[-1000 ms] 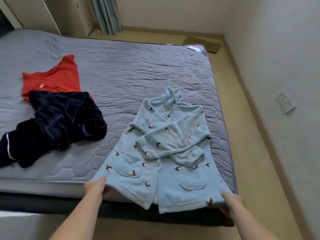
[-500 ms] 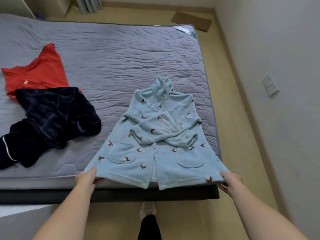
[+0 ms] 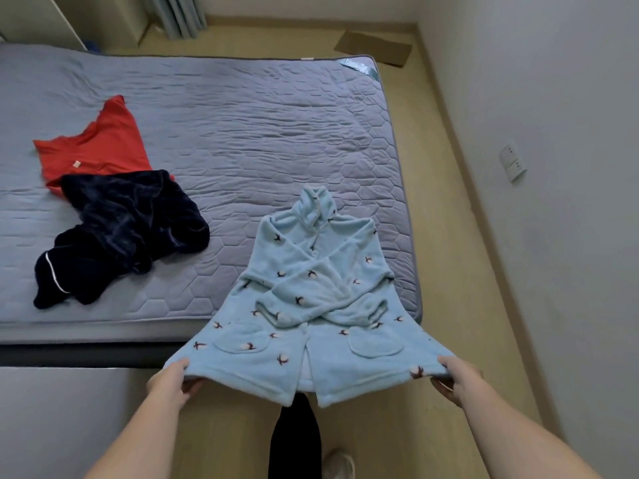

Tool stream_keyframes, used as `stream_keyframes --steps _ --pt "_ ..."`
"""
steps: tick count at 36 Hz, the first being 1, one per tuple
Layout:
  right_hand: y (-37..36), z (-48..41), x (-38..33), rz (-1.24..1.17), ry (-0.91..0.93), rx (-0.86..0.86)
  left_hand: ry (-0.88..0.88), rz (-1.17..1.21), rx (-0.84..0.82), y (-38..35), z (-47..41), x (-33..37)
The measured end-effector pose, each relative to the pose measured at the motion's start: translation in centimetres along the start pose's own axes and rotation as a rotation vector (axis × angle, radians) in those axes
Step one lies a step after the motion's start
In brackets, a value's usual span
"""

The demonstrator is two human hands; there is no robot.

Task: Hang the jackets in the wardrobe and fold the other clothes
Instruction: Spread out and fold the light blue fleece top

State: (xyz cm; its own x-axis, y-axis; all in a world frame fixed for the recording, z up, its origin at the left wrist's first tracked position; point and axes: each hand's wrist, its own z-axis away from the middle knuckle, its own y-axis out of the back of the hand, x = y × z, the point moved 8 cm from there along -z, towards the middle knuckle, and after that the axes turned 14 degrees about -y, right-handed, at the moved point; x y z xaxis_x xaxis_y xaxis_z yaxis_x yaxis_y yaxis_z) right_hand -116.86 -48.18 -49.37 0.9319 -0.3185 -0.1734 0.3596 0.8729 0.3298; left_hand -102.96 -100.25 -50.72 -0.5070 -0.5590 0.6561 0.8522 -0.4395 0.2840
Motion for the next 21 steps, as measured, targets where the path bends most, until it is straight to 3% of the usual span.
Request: stream_keyframes --steps 10,15,18,21 --pt "-8.6 3.5 -12.7 -0.266 0.052 -0.155 -0.091 0.122 -0.146 -12.8 -1.5 12.6" --pt "-15.8 4.7 -24.9 -0.411 0.317 -0.208 -0.222 0.228 -0.213 -22.9 -5.1 21.7" --pt "-21.4 4.7 -29.6 -0.232 0.415 -0.283 -0.361 0.106 -0.430 -30.2 -6.8 24.5" --pt "-25.6 2.3 -29.5 0.142 0.453 -0.214 -0.485 -0.266 -0.455 -34.0 -10.0 23.4"
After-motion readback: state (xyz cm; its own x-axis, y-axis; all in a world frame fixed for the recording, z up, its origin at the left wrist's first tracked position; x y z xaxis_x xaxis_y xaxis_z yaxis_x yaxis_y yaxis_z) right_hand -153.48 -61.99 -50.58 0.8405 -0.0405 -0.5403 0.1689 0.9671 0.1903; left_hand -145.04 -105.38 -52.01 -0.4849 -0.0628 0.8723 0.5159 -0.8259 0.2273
